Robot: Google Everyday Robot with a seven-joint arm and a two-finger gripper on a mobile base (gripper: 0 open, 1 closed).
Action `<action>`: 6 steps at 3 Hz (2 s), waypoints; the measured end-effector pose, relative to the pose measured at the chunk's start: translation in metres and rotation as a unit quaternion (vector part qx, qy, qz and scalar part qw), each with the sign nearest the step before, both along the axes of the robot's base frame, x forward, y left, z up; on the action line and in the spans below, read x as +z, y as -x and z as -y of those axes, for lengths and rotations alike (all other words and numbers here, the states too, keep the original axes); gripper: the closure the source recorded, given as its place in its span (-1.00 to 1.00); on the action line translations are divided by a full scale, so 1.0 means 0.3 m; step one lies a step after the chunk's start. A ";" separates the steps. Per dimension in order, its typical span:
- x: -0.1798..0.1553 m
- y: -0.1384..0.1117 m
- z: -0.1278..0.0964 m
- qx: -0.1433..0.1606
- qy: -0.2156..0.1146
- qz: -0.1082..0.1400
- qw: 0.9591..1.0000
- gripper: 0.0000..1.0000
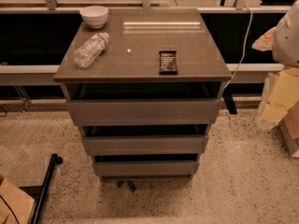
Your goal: Open bottom drawer
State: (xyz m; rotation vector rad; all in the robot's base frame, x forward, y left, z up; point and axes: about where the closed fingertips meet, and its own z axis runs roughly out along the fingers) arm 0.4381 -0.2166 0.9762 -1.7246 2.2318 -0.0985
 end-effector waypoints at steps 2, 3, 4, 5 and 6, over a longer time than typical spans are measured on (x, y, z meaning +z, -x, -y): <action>-0.031 -0.010 0.015 -0.002 -0.019 0.012 1.000 -1.00; -0.091 -0.054 0.042 0.017 -0.065 0.054 0.996 -1.00; -0.091 -0.054 0.042 0.017 -0.065 0.054 0.996 -1.00; -0.183 -0.075 -0.010 0.026 -0.058 0.056 0.996 -1.00; -0.367 -0.116 -0.065 0.041 -0.059 0.050 0.996 -1.00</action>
Offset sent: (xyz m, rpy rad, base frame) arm 0.0108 -0.0180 -0.0374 0.1369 -0.0655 -0.0103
